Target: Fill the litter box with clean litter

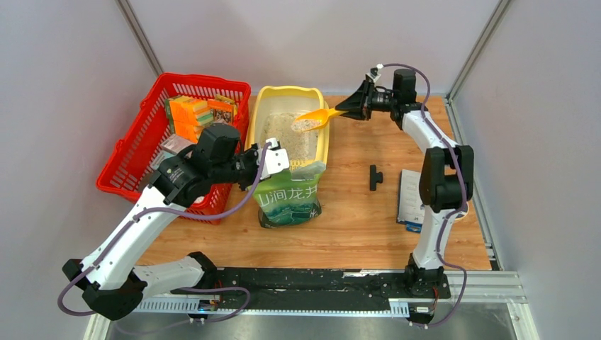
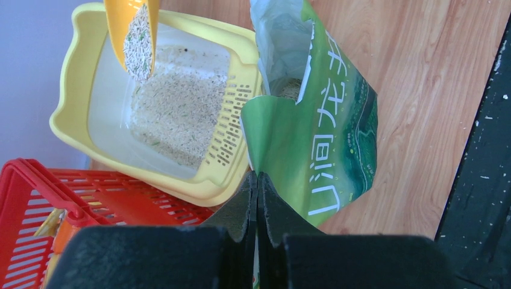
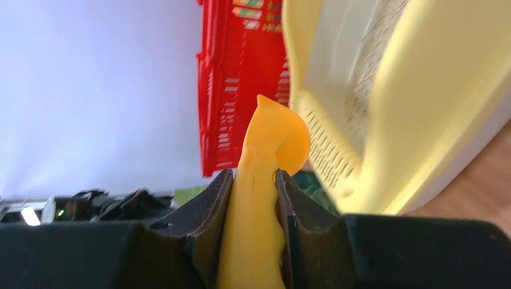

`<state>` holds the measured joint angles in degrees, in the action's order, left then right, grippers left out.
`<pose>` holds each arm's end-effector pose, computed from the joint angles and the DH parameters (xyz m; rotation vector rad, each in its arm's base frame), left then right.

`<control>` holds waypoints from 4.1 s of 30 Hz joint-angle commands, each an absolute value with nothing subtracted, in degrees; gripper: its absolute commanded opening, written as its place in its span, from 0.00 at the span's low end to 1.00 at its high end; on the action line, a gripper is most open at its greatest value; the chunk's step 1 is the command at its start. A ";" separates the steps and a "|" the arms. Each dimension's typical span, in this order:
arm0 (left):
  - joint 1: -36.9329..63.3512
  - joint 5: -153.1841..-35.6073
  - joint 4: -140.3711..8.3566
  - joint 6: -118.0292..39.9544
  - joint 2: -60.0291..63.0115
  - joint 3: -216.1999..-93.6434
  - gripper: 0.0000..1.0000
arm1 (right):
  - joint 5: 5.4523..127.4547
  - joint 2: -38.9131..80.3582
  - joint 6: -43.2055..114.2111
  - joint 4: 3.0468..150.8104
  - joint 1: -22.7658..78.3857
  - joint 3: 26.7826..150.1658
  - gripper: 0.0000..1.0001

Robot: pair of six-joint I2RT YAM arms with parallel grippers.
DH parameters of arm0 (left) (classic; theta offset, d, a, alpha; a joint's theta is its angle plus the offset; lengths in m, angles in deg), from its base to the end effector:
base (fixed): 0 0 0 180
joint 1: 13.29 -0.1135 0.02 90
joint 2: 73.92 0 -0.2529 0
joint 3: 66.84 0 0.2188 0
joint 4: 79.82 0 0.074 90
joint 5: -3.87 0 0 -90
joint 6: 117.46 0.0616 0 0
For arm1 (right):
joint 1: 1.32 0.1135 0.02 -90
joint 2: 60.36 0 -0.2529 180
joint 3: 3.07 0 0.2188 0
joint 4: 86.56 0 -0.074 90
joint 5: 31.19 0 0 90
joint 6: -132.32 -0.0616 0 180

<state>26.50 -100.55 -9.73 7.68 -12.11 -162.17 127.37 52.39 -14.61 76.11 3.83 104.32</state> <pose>0.1364 -0.1336 0.3776 1.4494 1.6610 -0.3230 0.4178 0.0952 0.2891 0.0560 2.1685 1.8318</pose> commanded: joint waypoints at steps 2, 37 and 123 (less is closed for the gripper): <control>26.17 -98.79 -7.48 10.42 -12.66 -162.21 0.00 | 117.71 57.40 -0.69 65.59 5.27 118.47 0.00; 26.17 -105.91 -18.38 1.72 -20.57 -155.96 0.00 | 91.58 27.11 57.61 27.72 23.03 131.67 0.00; 25.38 -106.52 -23.21 -4.26 -17.22 -159.57 0.00 | 80.59 45.03 18.59 11.29 38.77 111.30 0.00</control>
